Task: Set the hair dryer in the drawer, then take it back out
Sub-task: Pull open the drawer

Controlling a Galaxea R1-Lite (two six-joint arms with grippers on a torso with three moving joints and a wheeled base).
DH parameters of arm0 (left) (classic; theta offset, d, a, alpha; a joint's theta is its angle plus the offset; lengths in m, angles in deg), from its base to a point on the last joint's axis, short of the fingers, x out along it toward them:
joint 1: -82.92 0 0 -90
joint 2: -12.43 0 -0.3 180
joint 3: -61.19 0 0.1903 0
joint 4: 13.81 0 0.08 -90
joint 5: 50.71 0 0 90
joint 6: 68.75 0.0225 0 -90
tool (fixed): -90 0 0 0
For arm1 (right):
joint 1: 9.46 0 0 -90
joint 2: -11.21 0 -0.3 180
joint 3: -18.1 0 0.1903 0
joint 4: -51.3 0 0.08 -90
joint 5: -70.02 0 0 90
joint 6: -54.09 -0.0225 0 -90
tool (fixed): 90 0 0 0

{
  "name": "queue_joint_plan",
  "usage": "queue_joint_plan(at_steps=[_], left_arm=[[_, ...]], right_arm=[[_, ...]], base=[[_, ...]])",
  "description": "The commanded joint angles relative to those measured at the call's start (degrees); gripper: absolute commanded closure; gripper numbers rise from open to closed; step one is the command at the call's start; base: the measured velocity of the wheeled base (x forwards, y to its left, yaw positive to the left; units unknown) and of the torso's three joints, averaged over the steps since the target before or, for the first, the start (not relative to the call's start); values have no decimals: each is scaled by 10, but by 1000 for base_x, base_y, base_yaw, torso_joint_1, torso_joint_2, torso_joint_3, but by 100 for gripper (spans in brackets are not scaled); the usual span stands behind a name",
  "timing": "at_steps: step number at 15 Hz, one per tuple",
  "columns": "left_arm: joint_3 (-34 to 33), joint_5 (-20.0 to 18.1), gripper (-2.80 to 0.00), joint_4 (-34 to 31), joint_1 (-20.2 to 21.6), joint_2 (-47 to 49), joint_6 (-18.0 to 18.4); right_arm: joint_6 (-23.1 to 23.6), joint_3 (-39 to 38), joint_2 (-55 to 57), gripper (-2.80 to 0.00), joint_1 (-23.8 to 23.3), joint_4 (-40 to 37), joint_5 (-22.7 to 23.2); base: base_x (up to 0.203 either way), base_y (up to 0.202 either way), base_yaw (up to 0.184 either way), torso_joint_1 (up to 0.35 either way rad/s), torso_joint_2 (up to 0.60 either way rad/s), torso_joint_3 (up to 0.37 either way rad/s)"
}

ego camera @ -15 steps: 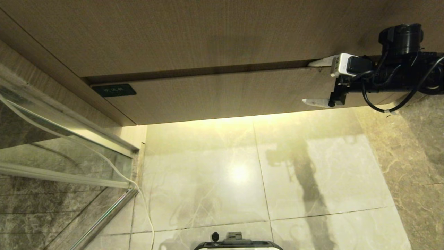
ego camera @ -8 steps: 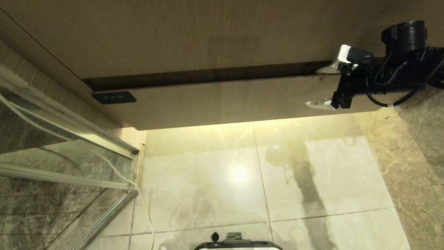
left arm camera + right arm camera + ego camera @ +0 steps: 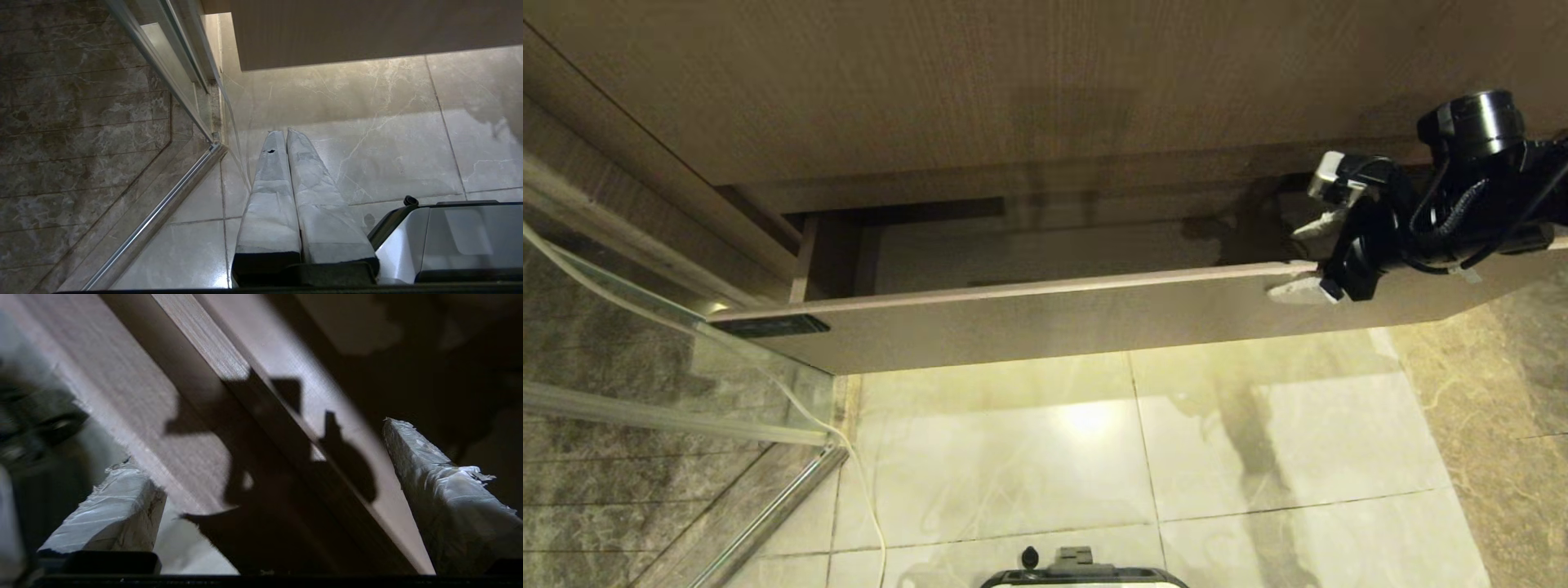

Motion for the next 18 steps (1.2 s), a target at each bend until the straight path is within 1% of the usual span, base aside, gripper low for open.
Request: queue_joint_plan(at_steps=[1,3,5,6,9,10,11,12,14,16,17,18], left_arm=[[0,0,0,0,0,0,0],[0,0,0,0,0,0,0],[0,0,0,0,0,0,0],[0,0,0,0,0,0,0],[0,0,0,0,0,0,0],[0,0,0,0,0,0,0],[0,0,0,0,0,0,0],[0,0,0,0,0,0,0],[-1,0,0,0,0,0,0],[-1,0,0,0,0,0,0],[0,0,0,0,0,0,0],[0,0,0,0,0,0,0]], right_arm=[[3,-59,-83,-280,-6,-53,-8],[3,-127,-171,-280,-19,-120,-23],[2,-177,-264,-280,-31,-181,-36],[-7,-191,-313,-280,-36,-206,-42],[-67,-199,-438,-280,-48,-249,-56],[-83,-203,-464,-280,-51,-257,-71],[-96,-210,-484,-280,-53,-262,-98],[-105,-219,-497,-280,-60,-259,-109],[-139,-228,-507,-280,-67,-216,-112],[-199,-249,-515,-280,-68,-179,-120],[-211,-261,-522,-280,-68,-170,-129],[-214,-271,-529,0,-75,-160,-133]], base=[[0,0,0,0,0,0],[0,0,0,0,0,0],[0,0,0,0,0,0],[0,0,0,0,0,0],[0,0,0,0,0,0],[0,0,0,0,0,0],[0,0,0,0,0,0],[0,0,0,0,0,0],[0,0,0,0,0,0],[0,0,0,0,0,0],[0,0,0,0,0,0],[0,0,0,0,0,0]])
